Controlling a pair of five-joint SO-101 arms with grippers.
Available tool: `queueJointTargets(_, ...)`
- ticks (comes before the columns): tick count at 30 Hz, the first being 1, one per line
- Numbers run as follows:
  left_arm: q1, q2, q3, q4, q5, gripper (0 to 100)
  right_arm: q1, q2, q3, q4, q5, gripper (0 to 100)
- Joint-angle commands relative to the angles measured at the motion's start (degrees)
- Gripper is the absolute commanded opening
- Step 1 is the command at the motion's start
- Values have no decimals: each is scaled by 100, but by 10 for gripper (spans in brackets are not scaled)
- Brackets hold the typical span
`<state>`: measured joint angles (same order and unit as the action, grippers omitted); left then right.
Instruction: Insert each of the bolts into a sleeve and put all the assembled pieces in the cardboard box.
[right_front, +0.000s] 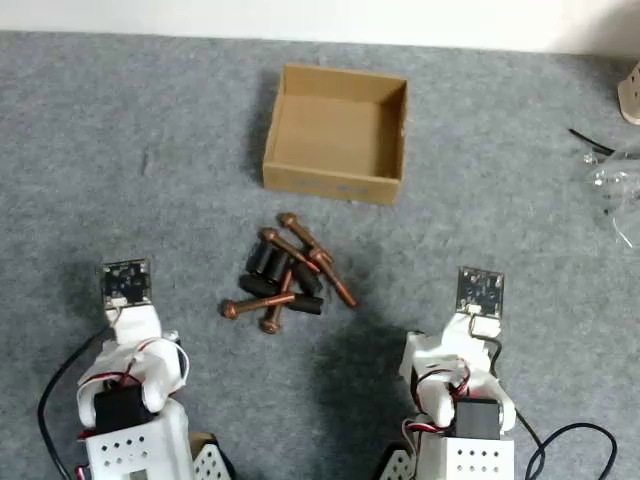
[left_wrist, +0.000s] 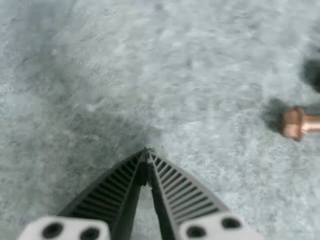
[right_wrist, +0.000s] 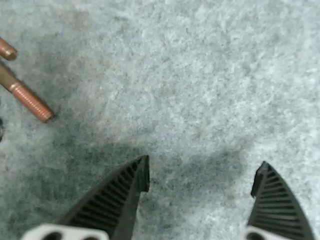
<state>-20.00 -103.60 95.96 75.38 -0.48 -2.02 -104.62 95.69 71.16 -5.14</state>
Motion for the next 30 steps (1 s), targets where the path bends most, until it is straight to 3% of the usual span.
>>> queueJointTargets(1, 602, -66, 110, 18, -9, 11, 57, -57, 611, 31, 70, 307)
queueJointTargets(23, 2695, -66, 110, -9, 0, 9, 13, -57, 629, -31, 35, 307)
queueJointTargets(30, 3512, -66, 110, -26, -18, 10, -998, -57, 629, -611, 35, 307)
